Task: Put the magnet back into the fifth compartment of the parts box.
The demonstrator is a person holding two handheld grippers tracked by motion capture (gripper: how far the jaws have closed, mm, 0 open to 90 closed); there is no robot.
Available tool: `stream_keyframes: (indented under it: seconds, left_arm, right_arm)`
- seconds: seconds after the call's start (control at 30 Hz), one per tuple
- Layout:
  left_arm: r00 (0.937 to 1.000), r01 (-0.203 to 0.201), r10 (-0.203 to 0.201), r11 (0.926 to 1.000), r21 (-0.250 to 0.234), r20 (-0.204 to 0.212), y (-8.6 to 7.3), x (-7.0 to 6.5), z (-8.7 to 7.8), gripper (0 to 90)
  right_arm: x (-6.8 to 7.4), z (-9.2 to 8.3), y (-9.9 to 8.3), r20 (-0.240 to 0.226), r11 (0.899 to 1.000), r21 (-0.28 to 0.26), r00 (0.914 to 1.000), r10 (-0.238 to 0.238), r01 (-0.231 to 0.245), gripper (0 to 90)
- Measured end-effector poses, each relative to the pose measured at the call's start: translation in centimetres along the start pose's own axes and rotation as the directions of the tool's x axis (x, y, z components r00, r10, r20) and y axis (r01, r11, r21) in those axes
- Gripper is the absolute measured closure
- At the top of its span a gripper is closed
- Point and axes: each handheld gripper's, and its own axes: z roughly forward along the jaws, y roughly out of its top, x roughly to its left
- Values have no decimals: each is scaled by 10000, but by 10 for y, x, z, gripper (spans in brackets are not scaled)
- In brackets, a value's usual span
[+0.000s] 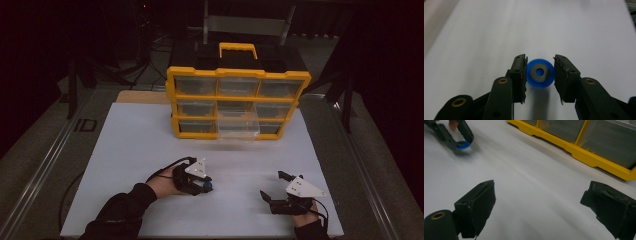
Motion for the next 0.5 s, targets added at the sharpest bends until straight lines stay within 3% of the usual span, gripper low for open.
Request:
stream_keyframes:
  seconds: [0.33,0.5]
  left_arm:
    - [9991,-355,364,9986,-398,218,9,-3,-25,619]
    - [9978,-587,597,9977,-344,282,15,-5,-34,619]
  right_arm:
    - [0,0,0,3,10000,-1,10000,-25,25,83]
    - [0,0,0,-20,10000,-81,10000,-44,44,83]
